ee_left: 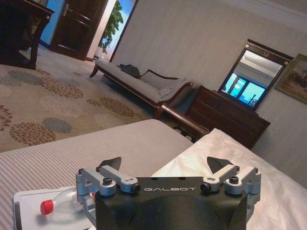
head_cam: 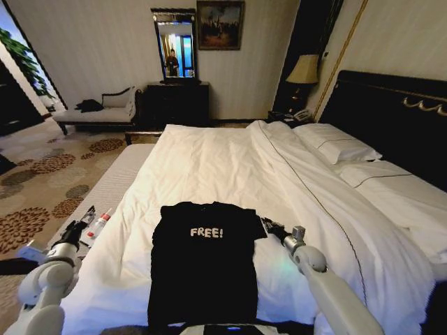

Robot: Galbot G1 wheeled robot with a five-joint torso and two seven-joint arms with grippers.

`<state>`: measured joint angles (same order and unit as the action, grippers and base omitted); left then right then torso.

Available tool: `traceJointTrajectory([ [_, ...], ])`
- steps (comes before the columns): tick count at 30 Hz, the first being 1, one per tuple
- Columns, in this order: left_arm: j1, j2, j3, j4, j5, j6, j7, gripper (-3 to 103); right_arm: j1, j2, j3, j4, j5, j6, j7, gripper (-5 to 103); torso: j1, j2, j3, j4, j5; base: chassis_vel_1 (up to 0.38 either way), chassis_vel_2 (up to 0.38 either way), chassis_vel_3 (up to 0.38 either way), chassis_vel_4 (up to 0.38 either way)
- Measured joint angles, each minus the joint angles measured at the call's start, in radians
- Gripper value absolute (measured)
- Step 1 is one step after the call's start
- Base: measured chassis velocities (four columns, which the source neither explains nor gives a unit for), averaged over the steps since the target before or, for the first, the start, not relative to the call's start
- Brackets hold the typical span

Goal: Fold the clothes on the bed.

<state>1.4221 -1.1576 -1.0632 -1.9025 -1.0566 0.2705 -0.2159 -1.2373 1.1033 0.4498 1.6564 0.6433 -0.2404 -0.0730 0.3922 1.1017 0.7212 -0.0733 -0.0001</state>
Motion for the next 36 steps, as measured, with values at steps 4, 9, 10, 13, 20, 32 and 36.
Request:
traceJointTrajectory([
  [4, 0.000, -0.001, -0.001, 0.001, -0.001, -0.001, 0.001, 100, -0.054, 0.022, 0.024, 0.059, 0.079, -0.028, 0.052, 46, 0.000, 0.000, 0.000, -0.0003, 0.0001, 0.000, 0.000, 0.000, 0.000],
  [9, 0.000, -0.006, 0.003, 0.002, -0.001, -0.003, 0.003, 100, -0.086, 0.050, 0.038, 0.066, 0.161, -0.061, 0.121, 62, 0.000, 0.000, 0.000, -0.0001, 0.0001, 0.000, 0.000, 0.000, 0.000],
  [10, 0.000, -0.007, 0.004, 0.002, -0.001, -0.003, 0.003, 100, -0.087, 0.055, 0.040, 0.060, 0.175, -0.068, 0.132, 68, 0.000, 0.000, 0.000, 0.0000, -0.0001, 0.000, 0.000, 0.000, 0.000],
  [13, 0.000, -0.007, 0.004, -0.001, -0.001, -0.004, 0.003, 100, -0.085, 0.064, 0.041, 0.045, 0.237, -0.093, 0.162, 73, 0.000, 0.000, 0.000, -0.0001, 0.0000, 0.000, 0.000, 0.000, 0.000],
  [20, 0.009, -0.003, -0.006, -0.001, -0.004, -0.007, 0.003, 100, -0.066, 0.070, 0.041, 0.020, 0.270, -0.108, 0.184, 93, 0.000, 0.000, 0.000, 0.0001, 0.0000, 0.000, 0.000, 0.000, 0.000],
  [32, 0.014, -0.001, -0.014, 0.002, -0.010, -0.010, 0.005, 100, -0.068, 0.077, 0.035, 0.042, 0.331, -0.114, 0.146, 46, 0.000, 0.000, 0.000, 0.0000, 0.0002, 0.000, 0.000, 0.000, 0.000],
  [36, 0.014, 0.000, -0.014, 0.005, -0.010, -0.011, 0.005, 100, -0.073, 0.077, 0.036, 0.046, 0.331, -0.111, 0.137, 30, 0.000, 0.000, 0.000, 0.0000, 0.0001, 0.000, 0.000, 0.000, 0.000],
])
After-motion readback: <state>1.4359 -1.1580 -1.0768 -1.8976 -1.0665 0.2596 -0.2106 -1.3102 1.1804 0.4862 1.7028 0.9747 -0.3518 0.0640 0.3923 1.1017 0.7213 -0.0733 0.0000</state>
